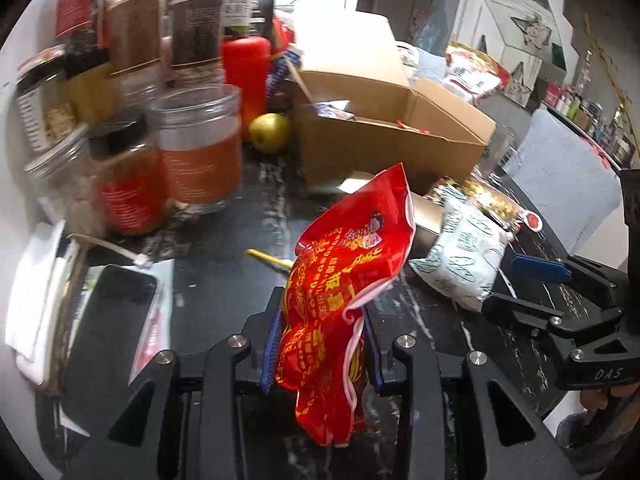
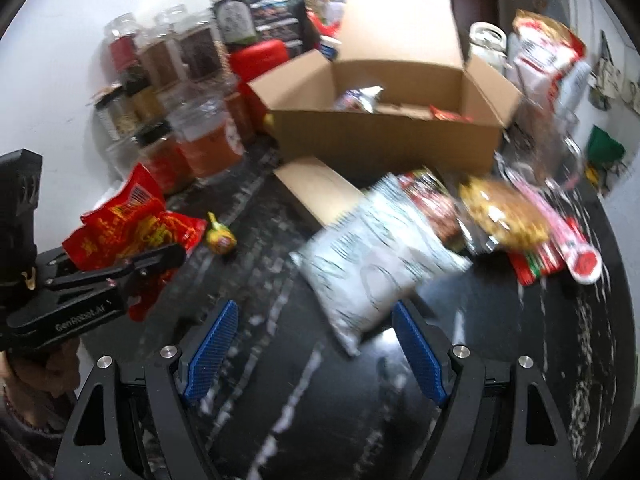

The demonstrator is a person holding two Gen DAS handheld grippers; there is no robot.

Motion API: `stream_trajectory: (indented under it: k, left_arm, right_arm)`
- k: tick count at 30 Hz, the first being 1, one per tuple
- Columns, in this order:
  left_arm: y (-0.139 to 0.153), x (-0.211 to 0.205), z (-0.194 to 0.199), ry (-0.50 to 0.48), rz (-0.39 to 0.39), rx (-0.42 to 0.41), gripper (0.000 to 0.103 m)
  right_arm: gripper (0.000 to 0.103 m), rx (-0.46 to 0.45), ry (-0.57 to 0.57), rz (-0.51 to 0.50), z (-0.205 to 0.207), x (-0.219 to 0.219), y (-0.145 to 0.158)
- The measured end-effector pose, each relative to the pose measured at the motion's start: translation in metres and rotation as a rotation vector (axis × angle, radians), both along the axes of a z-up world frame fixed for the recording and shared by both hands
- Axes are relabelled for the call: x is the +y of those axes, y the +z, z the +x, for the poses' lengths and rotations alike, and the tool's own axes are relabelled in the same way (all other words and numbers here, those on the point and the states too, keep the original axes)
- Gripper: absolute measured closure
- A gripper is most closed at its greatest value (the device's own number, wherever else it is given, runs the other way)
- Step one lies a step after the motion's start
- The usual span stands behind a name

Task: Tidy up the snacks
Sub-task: 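Lift the red packet with the left tool while the right tool grasps the yellow lollipop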

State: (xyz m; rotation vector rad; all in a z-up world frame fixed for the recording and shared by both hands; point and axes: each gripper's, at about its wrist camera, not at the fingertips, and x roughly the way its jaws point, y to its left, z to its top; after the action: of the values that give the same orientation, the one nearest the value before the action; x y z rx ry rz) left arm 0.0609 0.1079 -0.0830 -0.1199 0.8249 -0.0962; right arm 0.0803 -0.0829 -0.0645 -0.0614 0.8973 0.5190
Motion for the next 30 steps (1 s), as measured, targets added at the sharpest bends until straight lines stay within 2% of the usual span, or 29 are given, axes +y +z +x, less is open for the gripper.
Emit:
stream_trajectory:
  k: [4, 13, 15, 20, 24, 27, 29, 30]
  left_arm:
    - [-0.002, 0.017, -0.003, 0.042, 0.003, 0.003, 0.069]
    - [-0.015, 0.051, -0.001, 0.116, -0.024, 0.045, 0.069]
    - [-0.016, 0.056, -0.001, 0.12, -0.033, 0.052, 0.069]
    - [-0.018, 0.063, 0.003, 0.119, -0.047, 0.059, 0.069]
    - [-0.018, 0.065, 0.006, 0.117, -0.05, 0.058, 0.069]
    - [-0.02, 0.066, 0.006, 0.121, -0.053, 0.062, 0.069]
    - [-0.02, 0.067, 0.006, 0.127, -0.061, 0.063, 0.069]
    - [-0.019, 0.067, 0.005, 0.131, -0.062, 0.061, 0.069]
  right_arm:
    - [0.023, 0.006, 0.054, -0.007, 0.009, 0.028, -0.006]
    - [0.037, 0.042, 0.167, -0.027, 0.031, 0.082, -0.025]
    - [0.04, 0.052, 0.183, -0.037, 0.038, 0.093, -0.03]
    - [0.041, 0.082, 0.216, -0.034, 0.054, 0.11, -0.039]
    - [0.048, 0.091, 0.228, -0.037, 0.06, 0.119, -0.045]
    - [0.06, 0.101, 0.239, -0.045, 0.062, 0.122, -0.05]
    - [0.078, 0.082, 0.237, -0.054, 0.061, 0.124, -0.051]
    - [0.078, 0.086, 0.233, -0.053, 0.061, 0.124, -0.052]
